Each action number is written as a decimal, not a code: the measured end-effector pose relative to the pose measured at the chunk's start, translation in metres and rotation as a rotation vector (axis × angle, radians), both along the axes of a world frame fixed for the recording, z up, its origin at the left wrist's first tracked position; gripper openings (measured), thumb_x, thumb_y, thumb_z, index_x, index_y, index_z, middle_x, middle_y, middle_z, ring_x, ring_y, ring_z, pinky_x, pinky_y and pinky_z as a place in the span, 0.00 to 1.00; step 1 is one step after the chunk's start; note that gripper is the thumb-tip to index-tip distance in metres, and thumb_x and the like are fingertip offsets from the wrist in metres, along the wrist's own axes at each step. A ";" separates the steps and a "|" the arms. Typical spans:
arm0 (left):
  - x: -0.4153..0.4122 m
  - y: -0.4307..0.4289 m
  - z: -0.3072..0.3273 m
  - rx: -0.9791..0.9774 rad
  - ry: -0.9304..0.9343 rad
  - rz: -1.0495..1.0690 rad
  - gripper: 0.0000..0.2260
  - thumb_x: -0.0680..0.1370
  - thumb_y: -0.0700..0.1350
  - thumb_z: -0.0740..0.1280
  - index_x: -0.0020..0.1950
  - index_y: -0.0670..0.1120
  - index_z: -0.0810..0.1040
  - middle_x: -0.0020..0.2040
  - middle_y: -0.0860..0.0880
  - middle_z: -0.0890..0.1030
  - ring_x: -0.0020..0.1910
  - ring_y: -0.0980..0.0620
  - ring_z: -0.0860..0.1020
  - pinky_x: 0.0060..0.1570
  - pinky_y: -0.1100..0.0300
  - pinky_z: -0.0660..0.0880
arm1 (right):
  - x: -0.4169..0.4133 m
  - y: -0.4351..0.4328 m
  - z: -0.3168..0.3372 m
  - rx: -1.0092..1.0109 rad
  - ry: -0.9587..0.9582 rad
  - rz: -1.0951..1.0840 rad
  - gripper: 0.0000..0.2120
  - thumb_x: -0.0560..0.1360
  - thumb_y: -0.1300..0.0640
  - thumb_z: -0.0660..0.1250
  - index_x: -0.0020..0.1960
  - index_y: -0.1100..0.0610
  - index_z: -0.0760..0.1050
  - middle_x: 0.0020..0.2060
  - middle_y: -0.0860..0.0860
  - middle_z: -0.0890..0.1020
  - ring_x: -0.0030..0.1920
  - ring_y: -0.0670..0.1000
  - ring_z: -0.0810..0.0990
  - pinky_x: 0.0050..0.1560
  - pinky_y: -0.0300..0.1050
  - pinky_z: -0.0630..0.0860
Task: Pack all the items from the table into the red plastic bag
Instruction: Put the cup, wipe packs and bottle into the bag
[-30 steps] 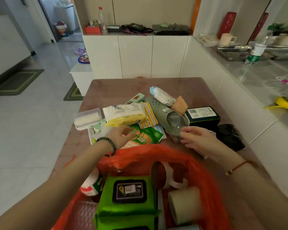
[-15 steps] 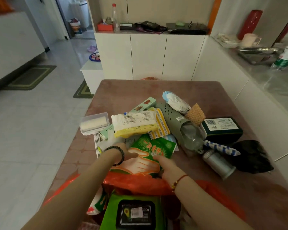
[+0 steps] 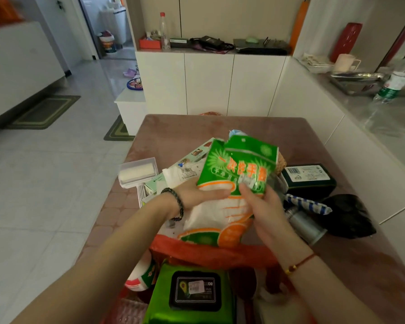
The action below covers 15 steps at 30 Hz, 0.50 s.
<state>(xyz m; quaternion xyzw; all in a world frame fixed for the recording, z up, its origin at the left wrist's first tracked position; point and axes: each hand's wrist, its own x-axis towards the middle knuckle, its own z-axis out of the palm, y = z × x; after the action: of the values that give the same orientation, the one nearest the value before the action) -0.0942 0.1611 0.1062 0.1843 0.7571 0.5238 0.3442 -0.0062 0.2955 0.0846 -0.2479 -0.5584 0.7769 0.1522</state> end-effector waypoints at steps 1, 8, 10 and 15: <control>0.001 -0.001 0.004 0.095 -0.032 0.045 0.14 0.66 0.48 0.75 0.50 0.51 0.79 0.50 0.51 0.83 0.51 0.53 0.81 0.54 0.60 0.76 | 0.000 -0.001 0.014 0.028 0.049 0.017 0.12 0.73 0.61 0.66 0.57 0.59 0.75 0.47 0.53 0.83 0.46 0.51 0.83 0.44 0.41 0.80; 0.000 -0.050 0.032 0.420 -0.118 0.592 0.11 0.69 0.39 0.71 0.51 0.45 0.80 0.49 0.46 0.84 0.44 0.48 0.82 0.50 0.52 0.80 | -0.009 -0.002 0.054 -0.038 -0.054 0.228 0.20 0.78 0.49 0.59 0.66 0.58 0.67 0.63 0.58 0.75 0.55 0.53 0.78 0.54 0.46 0.75; 0.013 -0.072 0.039 0.448 -0.151 0.602 0.16 0.66 0.42 0.73 0.54 0.44 0.79 0.51 0.44 0.83 0.45 0.47 0.82 0.47 0.52 0.81 | -0.001 -0.015 0.057 -0.038 -0.026 0.356 0.15 0.75 0.48 0.61 0.60 0.52 0.71 0.56 0.53 0.79 0.47 0.47 0.81 0.46 0.43 0.78; 0.073 -0.097 0.037 0.424 -0.093 0.424 0.11 0.66 0.45 0.71 0.47 0.52 0.83 0.51 0.48 0.85 0.51 0.48 0.82 0.53 0.51 0.78 | 0.033 -0.057 0.044 0.043 0.058 0.581 0.20 0.61 0.55 0.74 0.53 0.49 0.78 0.45 0.48 0.86 0.46 0.47 0.84 0.44 0.42 0.80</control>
<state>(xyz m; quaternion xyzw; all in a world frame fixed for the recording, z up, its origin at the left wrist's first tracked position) -0.0208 0.0646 0.1432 0.0660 0.6358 0.7383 0.2152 0.0267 0.2385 0.1287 -0.0520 -0.6178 0.7826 -0.0555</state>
